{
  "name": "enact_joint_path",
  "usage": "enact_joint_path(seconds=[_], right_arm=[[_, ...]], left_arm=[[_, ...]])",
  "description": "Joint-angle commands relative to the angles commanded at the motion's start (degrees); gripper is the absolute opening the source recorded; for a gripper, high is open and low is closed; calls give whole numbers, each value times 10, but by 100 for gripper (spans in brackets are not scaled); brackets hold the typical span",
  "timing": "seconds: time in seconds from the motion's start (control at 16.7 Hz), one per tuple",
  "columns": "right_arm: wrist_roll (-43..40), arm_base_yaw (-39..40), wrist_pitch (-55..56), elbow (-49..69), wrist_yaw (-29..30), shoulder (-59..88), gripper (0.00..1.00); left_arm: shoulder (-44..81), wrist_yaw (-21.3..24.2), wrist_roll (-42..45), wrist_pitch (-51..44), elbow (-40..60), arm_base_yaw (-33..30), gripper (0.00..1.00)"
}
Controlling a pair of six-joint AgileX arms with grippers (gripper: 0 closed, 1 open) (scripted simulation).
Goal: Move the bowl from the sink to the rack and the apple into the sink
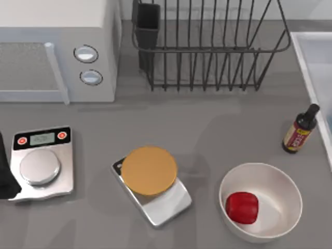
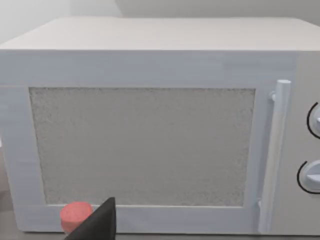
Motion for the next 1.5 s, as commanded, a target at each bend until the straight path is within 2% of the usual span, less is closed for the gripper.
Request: enact_joint_path(seconds=[0.36,0.78,1.2,1.5], right_arm=[[-17,-31,-106,165,-6,162,100],[-20,-48,-169,247,-16,236,100],[-18,-46,-158,241,-15,242,100],[-16,-45,-56,194,-15,292,100]], left_arm=[[0,0,0,0,0,0,100],[0,0,0,0,0,0,100],[0,0,0,0,0,0,100],[0,0,0,0,0,0,100]])
